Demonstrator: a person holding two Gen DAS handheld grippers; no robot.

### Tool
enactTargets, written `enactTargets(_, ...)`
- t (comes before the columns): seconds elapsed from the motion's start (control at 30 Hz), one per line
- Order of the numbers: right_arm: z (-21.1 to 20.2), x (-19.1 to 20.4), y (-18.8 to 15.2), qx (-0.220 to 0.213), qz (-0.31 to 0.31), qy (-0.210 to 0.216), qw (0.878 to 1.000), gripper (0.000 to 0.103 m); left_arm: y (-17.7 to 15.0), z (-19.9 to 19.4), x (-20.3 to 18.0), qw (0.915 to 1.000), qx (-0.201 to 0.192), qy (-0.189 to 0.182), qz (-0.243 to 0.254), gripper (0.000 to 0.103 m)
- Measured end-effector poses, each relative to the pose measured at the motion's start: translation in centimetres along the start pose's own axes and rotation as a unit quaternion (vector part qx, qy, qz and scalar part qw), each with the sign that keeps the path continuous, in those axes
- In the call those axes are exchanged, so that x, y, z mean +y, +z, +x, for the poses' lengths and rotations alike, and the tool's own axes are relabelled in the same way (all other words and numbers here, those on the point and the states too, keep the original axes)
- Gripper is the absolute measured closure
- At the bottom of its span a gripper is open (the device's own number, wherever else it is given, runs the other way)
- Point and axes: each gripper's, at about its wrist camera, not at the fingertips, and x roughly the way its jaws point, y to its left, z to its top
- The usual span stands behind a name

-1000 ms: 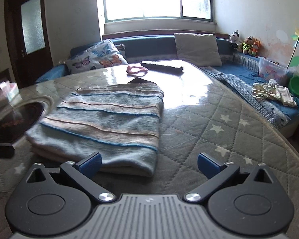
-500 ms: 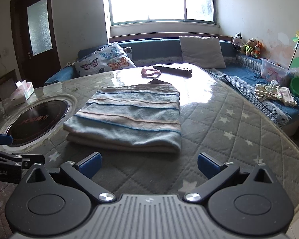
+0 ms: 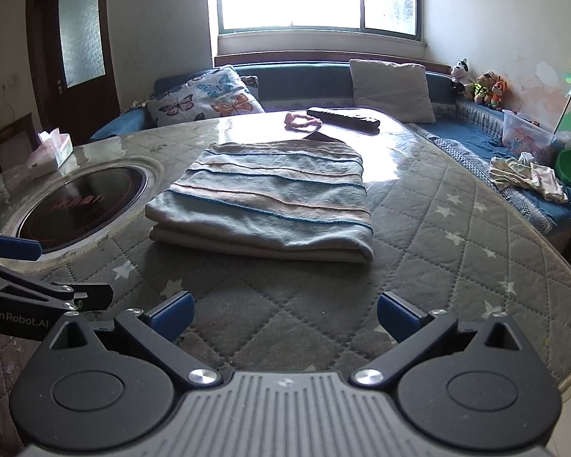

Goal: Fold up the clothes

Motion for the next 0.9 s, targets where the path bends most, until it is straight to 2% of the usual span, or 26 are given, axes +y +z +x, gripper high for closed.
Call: enactTargets(0.9,2.6,0.0,1.0,0.023,0.000,0.000,1.000,0.000,0.6,1.9,0.2,0.9998,0.017,-0.008,-0.002,0.000)
